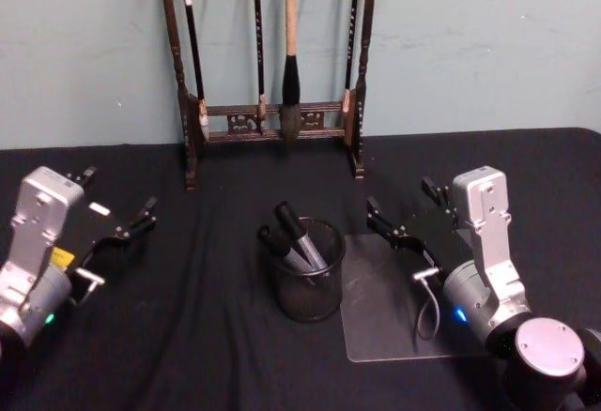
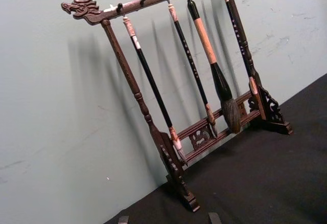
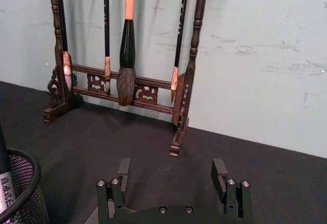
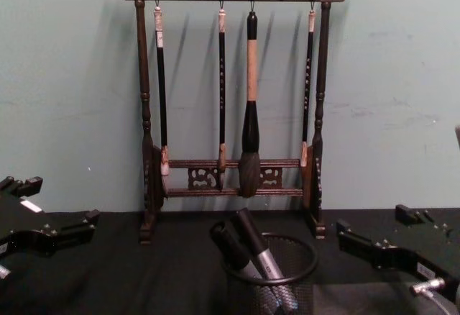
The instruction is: Pick up the water-based marker from the table and place it into the pen holder.
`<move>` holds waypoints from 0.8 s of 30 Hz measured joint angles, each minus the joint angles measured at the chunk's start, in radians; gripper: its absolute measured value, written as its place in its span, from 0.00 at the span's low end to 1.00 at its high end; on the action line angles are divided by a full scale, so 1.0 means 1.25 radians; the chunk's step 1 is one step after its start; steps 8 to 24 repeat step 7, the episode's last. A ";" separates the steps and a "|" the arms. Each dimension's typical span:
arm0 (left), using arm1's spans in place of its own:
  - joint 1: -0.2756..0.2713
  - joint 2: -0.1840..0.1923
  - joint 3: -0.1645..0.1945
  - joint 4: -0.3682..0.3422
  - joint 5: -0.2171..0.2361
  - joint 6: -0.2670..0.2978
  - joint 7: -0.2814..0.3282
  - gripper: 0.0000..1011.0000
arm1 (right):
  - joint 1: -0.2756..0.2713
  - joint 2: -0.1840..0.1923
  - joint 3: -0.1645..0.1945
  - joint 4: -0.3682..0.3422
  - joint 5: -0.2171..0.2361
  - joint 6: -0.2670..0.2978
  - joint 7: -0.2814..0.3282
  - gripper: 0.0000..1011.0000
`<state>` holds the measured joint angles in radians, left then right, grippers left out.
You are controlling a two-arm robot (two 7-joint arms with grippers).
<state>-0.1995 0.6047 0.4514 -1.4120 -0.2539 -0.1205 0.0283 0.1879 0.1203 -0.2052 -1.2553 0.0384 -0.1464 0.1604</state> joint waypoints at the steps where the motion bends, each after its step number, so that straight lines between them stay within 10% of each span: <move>1: 0.000 0.000 0.000 0.000 0.000 0.000 0.000 1.00 | 0.000 0.000 0.000 0.000 0.000 0.000 0.000 0.99; 24: 0.000 0.000 0.000 0.000 0.000 0.000 0.000 1.00 | 0.000 0.000 0.000 0.000 0.000 0.000 0.000 0.99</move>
